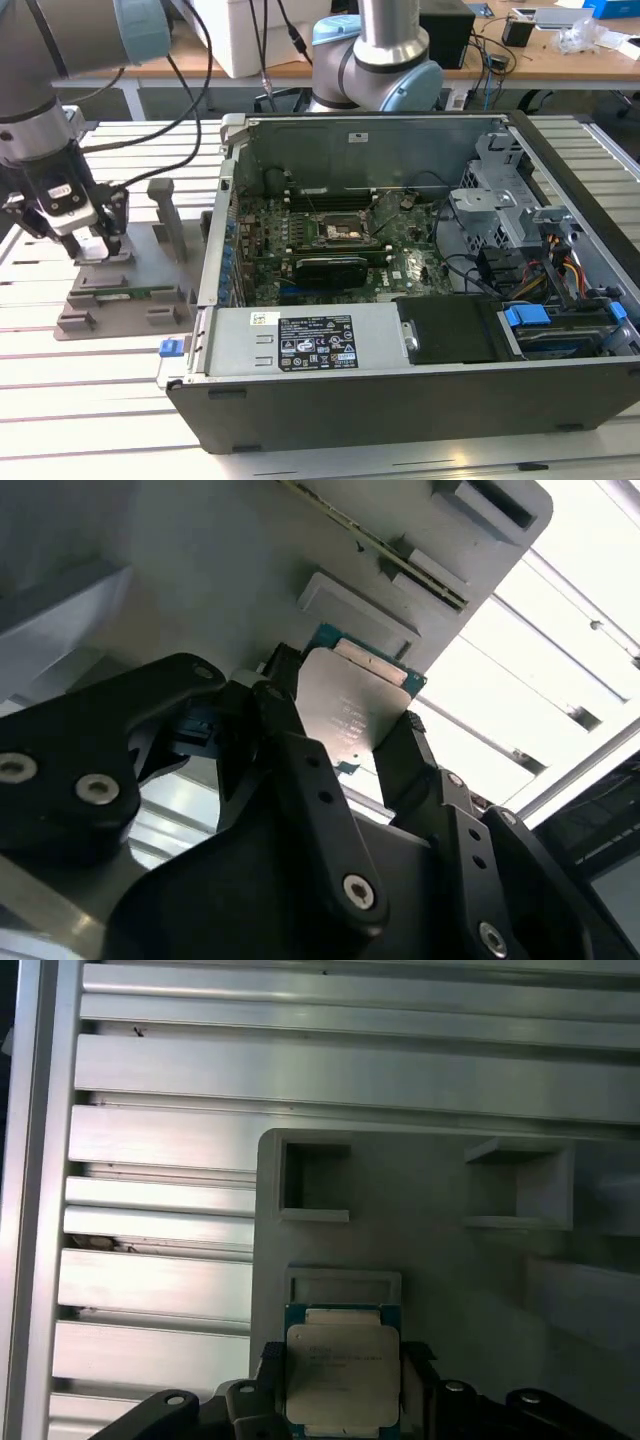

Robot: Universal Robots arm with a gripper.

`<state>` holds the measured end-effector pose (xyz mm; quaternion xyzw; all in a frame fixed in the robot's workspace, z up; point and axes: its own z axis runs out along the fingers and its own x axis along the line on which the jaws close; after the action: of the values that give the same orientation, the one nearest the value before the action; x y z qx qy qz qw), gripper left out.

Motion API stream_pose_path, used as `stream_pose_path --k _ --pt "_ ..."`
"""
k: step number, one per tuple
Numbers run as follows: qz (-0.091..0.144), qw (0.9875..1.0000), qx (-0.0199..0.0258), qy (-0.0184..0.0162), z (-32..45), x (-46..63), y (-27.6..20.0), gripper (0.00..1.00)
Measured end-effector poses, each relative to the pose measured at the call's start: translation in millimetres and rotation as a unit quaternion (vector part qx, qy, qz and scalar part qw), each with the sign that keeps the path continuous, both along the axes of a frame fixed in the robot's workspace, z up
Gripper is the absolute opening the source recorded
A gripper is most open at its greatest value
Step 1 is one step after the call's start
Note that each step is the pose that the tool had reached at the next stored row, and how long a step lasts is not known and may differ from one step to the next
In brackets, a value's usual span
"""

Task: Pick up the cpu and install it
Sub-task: 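Pick up the cpu and move it towards the insertion slot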

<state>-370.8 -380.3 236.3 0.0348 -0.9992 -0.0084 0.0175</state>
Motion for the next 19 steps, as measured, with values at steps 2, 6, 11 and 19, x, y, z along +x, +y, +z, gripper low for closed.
stream_pose_path --k 2,6,11,19 --pt "0.0 1.0 0.0 0.0 12.4 0.0 0.0 0.55" --pt "0.0 1.0 0.0 0.0 38.7 0.0 0.6 0.55" --pt "0.0 1.0 0.0 0.0 69.3 0.0 1.2 0.55" --pt "0.0 1.0 0.0 0.0 90.9 0.0 1.2 0.55"
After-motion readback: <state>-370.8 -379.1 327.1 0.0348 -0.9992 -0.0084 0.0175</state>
